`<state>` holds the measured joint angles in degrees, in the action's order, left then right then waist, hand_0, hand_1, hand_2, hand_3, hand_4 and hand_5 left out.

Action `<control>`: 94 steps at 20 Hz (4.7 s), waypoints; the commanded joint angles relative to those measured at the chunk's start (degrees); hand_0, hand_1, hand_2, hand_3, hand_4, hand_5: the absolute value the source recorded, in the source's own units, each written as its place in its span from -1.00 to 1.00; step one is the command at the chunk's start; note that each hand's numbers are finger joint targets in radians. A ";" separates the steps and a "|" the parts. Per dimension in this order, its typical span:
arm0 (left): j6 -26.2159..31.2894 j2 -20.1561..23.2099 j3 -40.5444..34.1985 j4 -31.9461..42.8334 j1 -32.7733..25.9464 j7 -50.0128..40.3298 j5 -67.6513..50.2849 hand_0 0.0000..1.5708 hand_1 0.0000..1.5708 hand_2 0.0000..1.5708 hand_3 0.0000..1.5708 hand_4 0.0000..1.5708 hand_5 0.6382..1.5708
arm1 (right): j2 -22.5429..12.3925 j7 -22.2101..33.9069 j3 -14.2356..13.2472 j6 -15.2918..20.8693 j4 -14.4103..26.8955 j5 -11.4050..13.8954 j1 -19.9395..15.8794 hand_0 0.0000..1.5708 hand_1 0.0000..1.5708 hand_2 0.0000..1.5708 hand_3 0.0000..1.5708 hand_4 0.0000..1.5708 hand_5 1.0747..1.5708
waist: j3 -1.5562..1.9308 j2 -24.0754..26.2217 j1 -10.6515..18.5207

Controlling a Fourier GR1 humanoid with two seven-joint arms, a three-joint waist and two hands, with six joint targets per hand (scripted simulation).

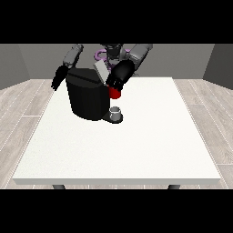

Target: Insert the coffee pod into the coffee machine and close the lid

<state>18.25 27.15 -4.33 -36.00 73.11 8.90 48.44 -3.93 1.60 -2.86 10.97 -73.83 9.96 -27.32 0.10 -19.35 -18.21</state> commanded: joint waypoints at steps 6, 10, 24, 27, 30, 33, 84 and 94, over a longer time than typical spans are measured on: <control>-3.59 -1.94 -1.30 -0.46 -0.15 0.90 -0.34 0.54 0.54 0.50 0.22 -1.00 1.00 | 0.12 -1.44 -0.13 -0.21 0.83 -0.27 1.18 -1.00 -1.00 -1.00 -1.00 -0.92 1.00 | -0.07 -0.10 -0.11; -5.37 0.41 -2.37 0.12 0.52 3.29 -0.14 0.58 0.58 0.53 0.24 -1.00 1.00 | -0.46 -0.79 -0.07 0.30 -0.71 0.45 -0.06 -1.00 -1.00 -1.00 -1.00 -0.82 1.00 | -0.08 -2.60 -1.34; -6.91 5.28 -0.78 0.38 2.40 7.17 4.02 -0.35 -0.35 -0.01 -0.24 -1.00 1.00 | 1.28 -0.54 1.92 1.59 -1.50 2.11 -0.41 -1.00 -1.00 -1.00 -1.00 -0.89 1.00 | -0.08 -4.26 -1.79; -8.91 4.57 -0.72 0.76 1.17 6.52 4.82 -1.00 -1.00 -0.19 -0.35 -1.00 1.00 | -1.47 0.03 1.19 0.43 -1.49 2.69 -1.07 -1.00 -1.00 -1.00 -1.00 -0.74 1.00 | -0.09 -4.69 -2.16; -6.81 6.44 -1.50 0.88 3.27 7.82 4.26 -1.00 -1.00 -0.28 -0.40 -1.00 1.00 | -1.47 -0.24 -0.06 1.11 -0.98 2.06 -3.58 -1.00 -1.00 -1.00 -1.00 -0.81 1.00 | -0.08 -5.79 -0.98; -7.03 7.55 -1.92 0.93 2.23 9.65 4.09 -1.00 -1.00 -0.33 -0.42 -1.00 1.00 | 0.62 -0.75 1.41 1.73 -1.46 2.35 0.09 -1.00 -1.00 -1.00 -1.00 -0.89 1.00 | -0.09 -4.42 -0.72; -1.08 -27.15 -7.10 -22.45 -46.32 -0.40 -37.17 -1.00 -1.00 -1.00 -1.00 -0.51 1.00 | -9.59 2.27 -11.29 -12.70 7.68 -12.82 0.59 -1.00 -1.00 -1.00 -1.00 -0.89 1.00 | -0.06 27.57 31.31; -0.55 -25.59 -4.76 -36.72 -52.16 -4.33 -39.62 -1.00 -1.00 -1.00 -1.00 -0.55 1.00 | -8.60 4.77 -10.16 -11.84 13.50 -13.59 -5.52 -1.00 -1.00 -1.00 -1.00 -1.00 1.00 | -0.08 22.44 31.07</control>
<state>17.35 0.88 -9.93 -67.30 21.13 7.46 9.86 -11.32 6.33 -12.57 -0.48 -63.23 -3.37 -29.91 0.02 5.39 12.27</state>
